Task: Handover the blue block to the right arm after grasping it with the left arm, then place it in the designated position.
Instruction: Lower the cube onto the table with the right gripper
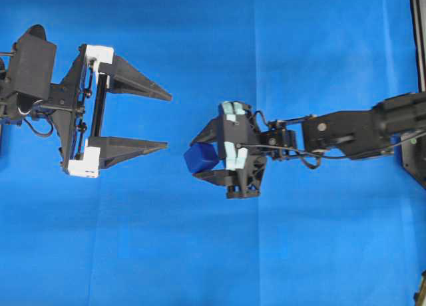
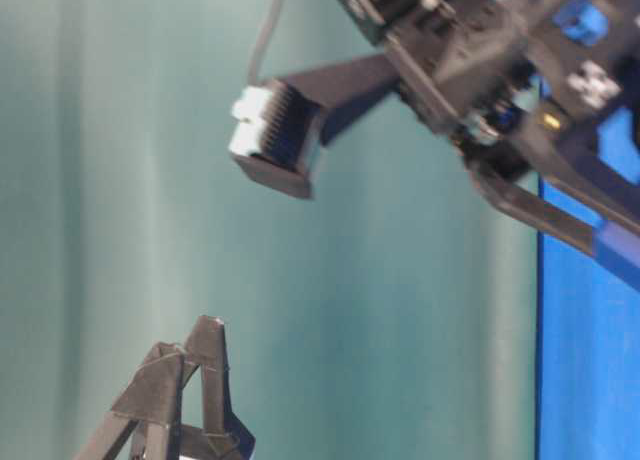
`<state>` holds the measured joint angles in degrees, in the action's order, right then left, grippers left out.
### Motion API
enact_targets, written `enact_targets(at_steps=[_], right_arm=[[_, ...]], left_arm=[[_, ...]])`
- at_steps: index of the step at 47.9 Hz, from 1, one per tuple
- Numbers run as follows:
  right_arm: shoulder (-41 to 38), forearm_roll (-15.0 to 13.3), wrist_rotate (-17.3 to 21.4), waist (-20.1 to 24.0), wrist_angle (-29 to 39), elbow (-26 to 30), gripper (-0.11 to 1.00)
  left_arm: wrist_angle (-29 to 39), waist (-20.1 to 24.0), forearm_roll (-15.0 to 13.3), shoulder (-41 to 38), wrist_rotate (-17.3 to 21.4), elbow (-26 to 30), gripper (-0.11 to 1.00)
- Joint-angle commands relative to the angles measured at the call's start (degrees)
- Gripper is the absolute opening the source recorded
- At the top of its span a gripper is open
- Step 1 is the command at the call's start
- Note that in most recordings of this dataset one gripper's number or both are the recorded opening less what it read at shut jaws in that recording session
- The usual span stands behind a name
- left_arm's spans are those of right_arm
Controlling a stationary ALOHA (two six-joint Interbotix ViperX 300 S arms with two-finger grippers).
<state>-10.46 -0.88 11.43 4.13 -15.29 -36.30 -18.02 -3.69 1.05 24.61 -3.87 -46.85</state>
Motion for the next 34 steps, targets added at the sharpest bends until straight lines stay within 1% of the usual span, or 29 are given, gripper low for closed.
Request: enact_targets(at_steps=[1, 12, 34], right_arm=[[-1.0, 0.6, -0.1, 0.2, -2.6, 1.8, 0.43], [-5.9, 1.4, -0.1, 0.1, -4.7, 3.9, 0.43], [-7.5, 1.4, -0.1, 0.1, -5.4, 4.5, 0.43]], left_arm=[[-0.3, 0.3, -0.1, 0.4, -0.1, 1.4, 0.92], [-0.3, 0.3, 0.0, 0.4, -0.1, 1.5, 0.92], [-0.3, 0.3, 0.0, 0.4, -0.1, 1.5, 0.92]])
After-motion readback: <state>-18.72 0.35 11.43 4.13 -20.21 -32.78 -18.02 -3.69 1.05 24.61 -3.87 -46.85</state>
